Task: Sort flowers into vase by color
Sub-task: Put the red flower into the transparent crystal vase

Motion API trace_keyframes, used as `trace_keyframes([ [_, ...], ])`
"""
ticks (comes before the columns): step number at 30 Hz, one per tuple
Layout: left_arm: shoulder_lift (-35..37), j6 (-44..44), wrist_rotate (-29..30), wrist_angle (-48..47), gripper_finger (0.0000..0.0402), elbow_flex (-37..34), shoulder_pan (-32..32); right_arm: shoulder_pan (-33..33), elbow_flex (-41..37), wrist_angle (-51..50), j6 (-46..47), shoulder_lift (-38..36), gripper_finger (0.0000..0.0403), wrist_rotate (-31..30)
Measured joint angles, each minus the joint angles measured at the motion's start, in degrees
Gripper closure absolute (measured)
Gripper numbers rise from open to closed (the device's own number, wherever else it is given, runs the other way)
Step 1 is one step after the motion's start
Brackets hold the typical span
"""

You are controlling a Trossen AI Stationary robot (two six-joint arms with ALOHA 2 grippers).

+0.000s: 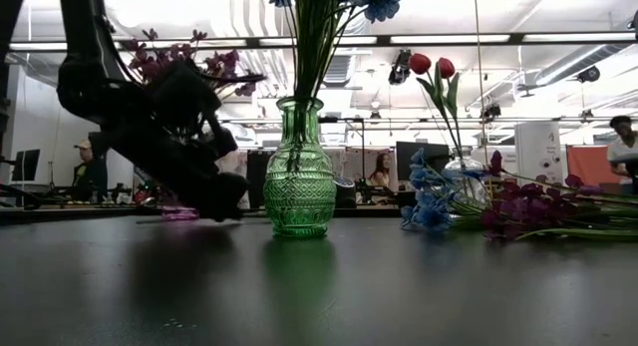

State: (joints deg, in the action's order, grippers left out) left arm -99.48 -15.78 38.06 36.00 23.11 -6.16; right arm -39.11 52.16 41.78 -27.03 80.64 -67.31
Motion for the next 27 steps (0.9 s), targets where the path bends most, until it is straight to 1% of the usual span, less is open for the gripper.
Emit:
trace_keyframes([
  [6, 8.6, -1.3, 1.3, -7.3, 0.0401, 0.0, 1.3, 0.0, 0.0, 0.0, 0.0, 0.0, 0.0080, 0.0],
  [11, 16.3, 0.0, 1.4, -9.3, 0.0401, 0.1, 4.4, 0.0, 0.0, 0.0, 0.0, 0.0, 0.0080, 0.0],
  [16, 25.1, 0.8, 3.1, -13.2, 0.0401, 0.6, 7.1, 0.0, 0.0, 0.0, 0.2, 0.0, 0.0080, 0.1],
  [22, 33.8, 6.8, 6.6, -13.8, 0.0401, 3.1, 8.3, 0.0, 0.0, 0.0, 0.5, 0.0, 0.0080, 0.2],
  [27, 39.0, 13.1, 6.7, -16.2, 0.0402, 8.6, 8.3, 0.0, 0.0, 0.1, 0.9, 0.0, 0.0080, 0.3],
])
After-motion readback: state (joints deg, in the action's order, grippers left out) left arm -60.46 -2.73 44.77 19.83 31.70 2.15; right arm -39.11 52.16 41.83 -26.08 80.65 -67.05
